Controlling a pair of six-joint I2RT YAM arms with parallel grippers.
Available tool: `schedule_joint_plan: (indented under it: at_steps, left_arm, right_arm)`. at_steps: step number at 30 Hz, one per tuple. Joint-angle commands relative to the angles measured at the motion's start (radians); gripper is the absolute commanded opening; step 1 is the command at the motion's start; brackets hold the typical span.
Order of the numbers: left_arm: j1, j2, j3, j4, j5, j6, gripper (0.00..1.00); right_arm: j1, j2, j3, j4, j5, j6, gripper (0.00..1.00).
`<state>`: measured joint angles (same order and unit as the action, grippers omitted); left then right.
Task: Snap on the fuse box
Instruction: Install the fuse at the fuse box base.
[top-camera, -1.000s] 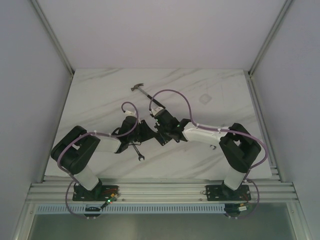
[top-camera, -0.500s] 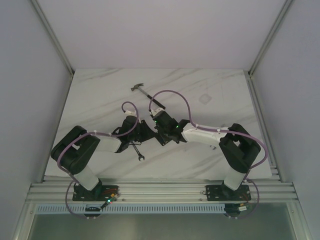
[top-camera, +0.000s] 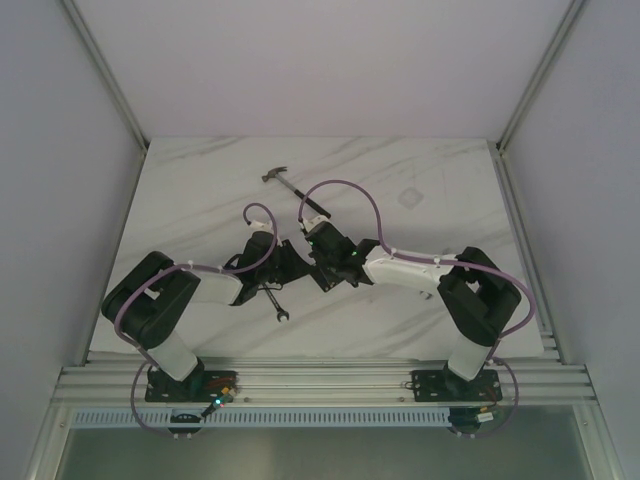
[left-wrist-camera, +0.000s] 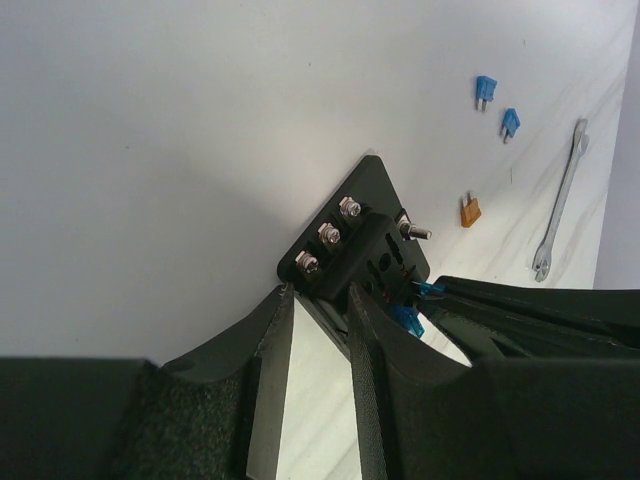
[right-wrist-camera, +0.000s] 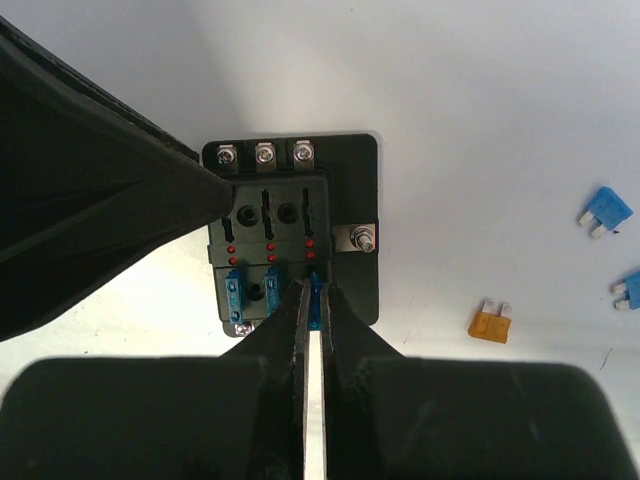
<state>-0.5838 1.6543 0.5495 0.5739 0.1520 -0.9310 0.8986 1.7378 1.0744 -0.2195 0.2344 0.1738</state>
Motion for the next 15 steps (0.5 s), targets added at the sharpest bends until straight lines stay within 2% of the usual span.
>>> schedule_joint_plan:
  at_steps: [1,6,15]
  left_arm:
    - [-0.003,0.01,0.013,-0.045,-0.017,0.003,0.38]
    - [-0.004,0.01,0.015,-0.046,-0.016,0.003,0.38]
    - [-0.005,0.008,0.016,-0.049,-0.018,0.003,0.38]
  right_arm:
    - [0.009,0.02,0.028,0.0,0.02,0.025,0.07]
    - [0.01,0.014,0.028,0.001,0.02,0.031,0.15]
    - [0.009,-0.003,0.03,0.001,0.008,0.037,0.21]
